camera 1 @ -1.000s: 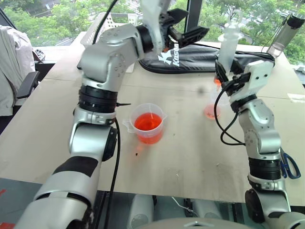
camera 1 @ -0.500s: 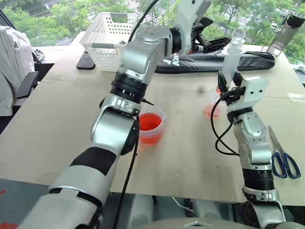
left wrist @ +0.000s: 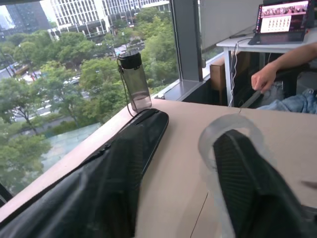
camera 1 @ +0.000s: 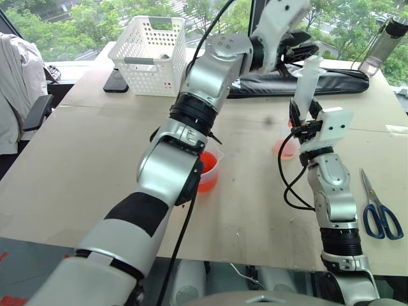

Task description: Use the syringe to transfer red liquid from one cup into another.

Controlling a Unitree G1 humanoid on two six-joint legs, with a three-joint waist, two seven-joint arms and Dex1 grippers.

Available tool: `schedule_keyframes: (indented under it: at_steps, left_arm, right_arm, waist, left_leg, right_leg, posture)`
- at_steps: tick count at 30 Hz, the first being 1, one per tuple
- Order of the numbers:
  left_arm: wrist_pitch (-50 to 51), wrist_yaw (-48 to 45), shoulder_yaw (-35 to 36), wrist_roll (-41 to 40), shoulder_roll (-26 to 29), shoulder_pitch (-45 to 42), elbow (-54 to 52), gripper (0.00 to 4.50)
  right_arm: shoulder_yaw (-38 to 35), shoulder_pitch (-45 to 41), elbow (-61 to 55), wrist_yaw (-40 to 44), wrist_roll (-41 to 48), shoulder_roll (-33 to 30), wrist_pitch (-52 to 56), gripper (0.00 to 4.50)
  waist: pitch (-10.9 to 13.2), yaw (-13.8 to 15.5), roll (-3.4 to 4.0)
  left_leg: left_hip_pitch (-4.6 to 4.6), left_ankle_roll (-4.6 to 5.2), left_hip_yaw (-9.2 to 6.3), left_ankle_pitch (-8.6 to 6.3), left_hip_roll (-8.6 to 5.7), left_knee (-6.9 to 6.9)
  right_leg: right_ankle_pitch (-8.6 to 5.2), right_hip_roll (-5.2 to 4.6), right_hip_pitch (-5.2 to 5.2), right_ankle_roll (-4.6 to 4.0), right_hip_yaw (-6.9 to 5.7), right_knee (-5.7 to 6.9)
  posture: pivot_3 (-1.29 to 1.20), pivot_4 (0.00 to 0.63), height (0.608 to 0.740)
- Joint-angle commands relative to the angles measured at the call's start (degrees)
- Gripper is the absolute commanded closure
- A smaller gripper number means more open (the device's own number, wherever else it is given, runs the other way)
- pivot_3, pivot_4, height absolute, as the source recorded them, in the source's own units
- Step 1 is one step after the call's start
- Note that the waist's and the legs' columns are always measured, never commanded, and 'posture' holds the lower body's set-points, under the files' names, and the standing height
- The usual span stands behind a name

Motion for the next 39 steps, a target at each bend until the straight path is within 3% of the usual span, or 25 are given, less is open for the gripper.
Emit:
schedule_keyframes:
  at_steps: [1,3,23,39]
  left_arm:
    - [-4.2,-2.5,-0.5,1.6,-0.4,-0.1,-2.2,4.34]
    - [-5.1,-3.9,-1.2,2.4,-0.6,0.7,-2.8,4.5]
    - [1.6,-10.6,-5.3,4.5,-1.4,11.3,-15.4,4.5]
    - [7.0,-11.4,-4.5,2.7,-1.8,13.4,-17.1,4.5]
  right_arm:
    - [-0.2,-0.9,-1.0,0.3,0.0,-0.2,-2.7,3.08]
    - [-0.5,-1.4,-0.5,0.4,0.3,-0.4,-3.0,3.08]
    - [-2.8,-4.9,-1.3,1.9,3.0,-2.9,-2.2,3.08]
    - [-3.2,-2.8,-7.6,2.3,4.0,-5.0,2.1,3.1]
  waist:
    - [0.0,-0.1,0.01]
    - [0.0,-0.2,0.01]
    - [0.0,-0.1,0.02]
    - [0.0,-0.1,0.02]
  left_leg:
    - [0.0,0.0,0.0,0.0,0.0,0.0]
    - [0.01,0.0,0.0,0.0,0.0,-0.01]
    - [0.02,0.0,-0.02,0.0,0.01,0.05]
    - [0.04,0.01,-0.03,0.01,0.01,0.11]
  right_leg:
    - [0.0,0.0,0.0,0.0,0.0,-0.01]
    - [0.0,0.02,0.0,0.0,0.01,-0.01]
    - [0.01,0.02,0.0,0.0,0.01,0.08]
    - [0.0,0.02,0.01,0.0,0.02,0.15]
  posture:
    - [0.0,0.15,0.724]
    - [0.0,0.15,0.724]
    - [0.0,0.15,0.724]
    - [0.0,0.15,0.724]
